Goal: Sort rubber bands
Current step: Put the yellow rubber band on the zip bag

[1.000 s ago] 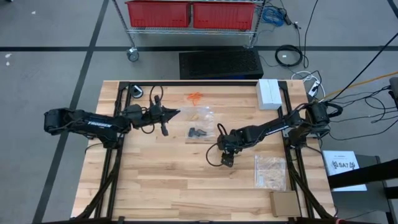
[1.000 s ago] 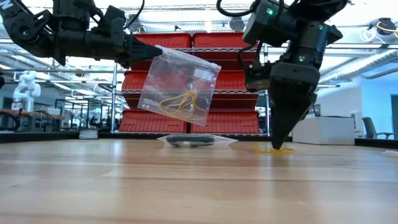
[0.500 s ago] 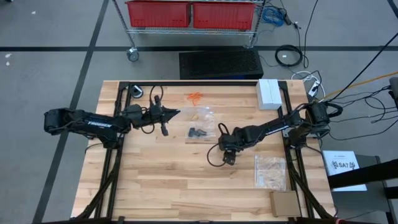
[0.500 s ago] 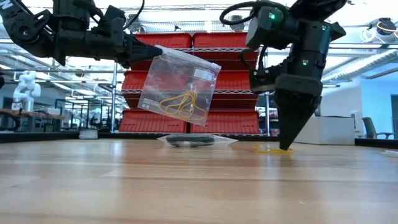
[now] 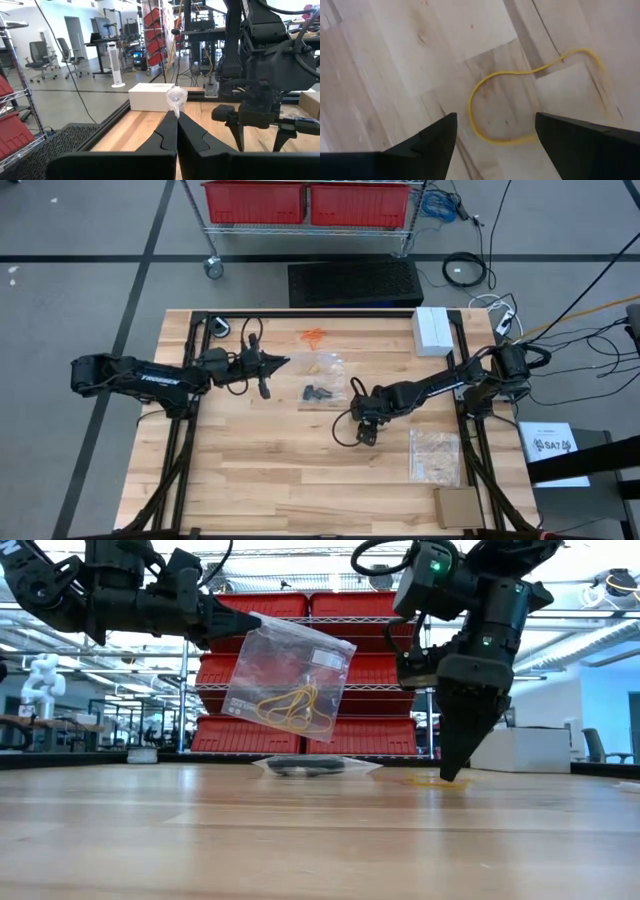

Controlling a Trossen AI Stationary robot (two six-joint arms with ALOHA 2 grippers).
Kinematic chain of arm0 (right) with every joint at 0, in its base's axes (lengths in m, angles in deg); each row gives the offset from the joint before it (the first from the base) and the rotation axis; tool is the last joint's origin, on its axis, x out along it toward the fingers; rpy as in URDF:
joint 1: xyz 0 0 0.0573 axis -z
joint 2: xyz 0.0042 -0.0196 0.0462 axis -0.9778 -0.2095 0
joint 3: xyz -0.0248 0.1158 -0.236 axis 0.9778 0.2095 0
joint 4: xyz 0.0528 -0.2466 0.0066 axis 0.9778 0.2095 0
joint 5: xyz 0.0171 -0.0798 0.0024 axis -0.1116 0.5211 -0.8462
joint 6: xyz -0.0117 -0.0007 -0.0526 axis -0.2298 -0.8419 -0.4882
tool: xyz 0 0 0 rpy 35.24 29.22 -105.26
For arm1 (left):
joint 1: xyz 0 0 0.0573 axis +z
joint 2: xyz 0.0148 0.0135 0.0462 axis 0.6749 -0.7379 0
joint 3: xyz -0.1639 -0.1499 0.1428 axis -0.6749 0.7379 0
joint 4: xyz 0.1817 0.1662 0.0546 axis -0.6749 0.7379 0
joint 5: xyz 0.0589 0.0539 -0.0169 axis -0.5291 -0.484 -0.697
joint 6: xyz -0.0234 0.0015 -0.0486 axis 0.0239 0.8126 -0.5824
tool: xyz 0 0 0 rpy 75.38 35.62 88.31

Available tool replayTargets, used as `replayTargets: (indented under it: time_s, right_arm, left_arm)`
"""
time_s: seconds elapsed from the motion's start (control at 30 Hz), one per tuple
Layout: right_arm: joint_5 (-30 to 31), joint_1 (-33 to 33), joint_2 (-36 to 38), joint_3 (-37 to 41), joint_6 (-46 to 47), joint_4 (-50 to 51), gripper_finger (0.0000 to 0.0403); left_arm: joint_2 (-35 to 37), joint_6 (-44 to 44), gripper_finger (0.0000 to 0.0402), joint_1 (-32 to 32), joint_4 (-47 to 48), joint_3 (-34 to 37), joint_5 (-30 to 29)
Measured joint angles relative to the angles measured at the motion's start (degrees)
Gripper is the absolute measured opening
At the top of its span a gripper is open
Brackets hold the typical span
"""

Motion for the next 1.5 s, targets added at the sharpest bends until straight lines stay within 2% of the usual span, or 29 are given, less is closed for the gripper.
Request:
replayTargets:
  time_s: [0.13,0.23,0.37,0.5,0.63,0.83,1.03,1.13,1.27,1.33,1.5]
  right_arm:
    - [0.59,-1.04,0.00,-2.58,0.17,5.39,0.0263]
    - [3.39,-1.49,0.00,-4.66,-1.33,11.86,0.0263]
    - [7.42,-2.95,0.02,-5.13,-9.69,15.20,0.0263]
    - [9.58,-4.25,0.02,-3.07,-19.53,11.83,0.0263]
    - [13.75,-3.51,0.02,-1.02,-24.49,8.68,0.0263]
    - [12.77,1.00,0.11,0.28,-30.99,4.11,0.0263]
    - [14.38,6.12,0.02,0.30,-36.85,-0.69,0.0263]
    - [12.24,8.35,0.02,0.30,-38.57,-1.39,0.0263]
    - [3.96,10.55,-0.40,0.28,-37.94,-0.17,0.0263]
    - [2.25,10.88,-1.16,0.13,-37.14,0.05,0.0261]
    - [-1.49,10.90,-4.56,-0.15,-36.45,0.02,0.0222]
  left_arm:
    - [0.00,0.00,0.0000,0.00,0.00,0.00,0.01]
    - [0.00,0.00,0.0000,0.00,0.02,0.00,0.02]
    - [0.00,0.00,0.0000,0.00,0.02,0.00,0.02]
    - [0.00,0.00,0.0000,0.00,0.04,0.00,0.02]
    - [0.00,0.00,0.0000,0.00,0.07,0.00,0.02]
    - [0.00,0.02,0.0000,0.00,0.09,0.00,0.02]
    - [0.00,0.02,0.0000,0.00,0.09,0.00,0.04]
    - [0.00,0.02,0.0000,0.00,0.09,0.00,0.04]
    - [0.00,0.02,0.0000,0.00,0.14,0.00,0.03]
    - [0.00,0.04,0.0000,0.00,0.23,0.00,0.04]
    - [0.00,0.09,0.0000,0.00,0.30,0.00,0.04]
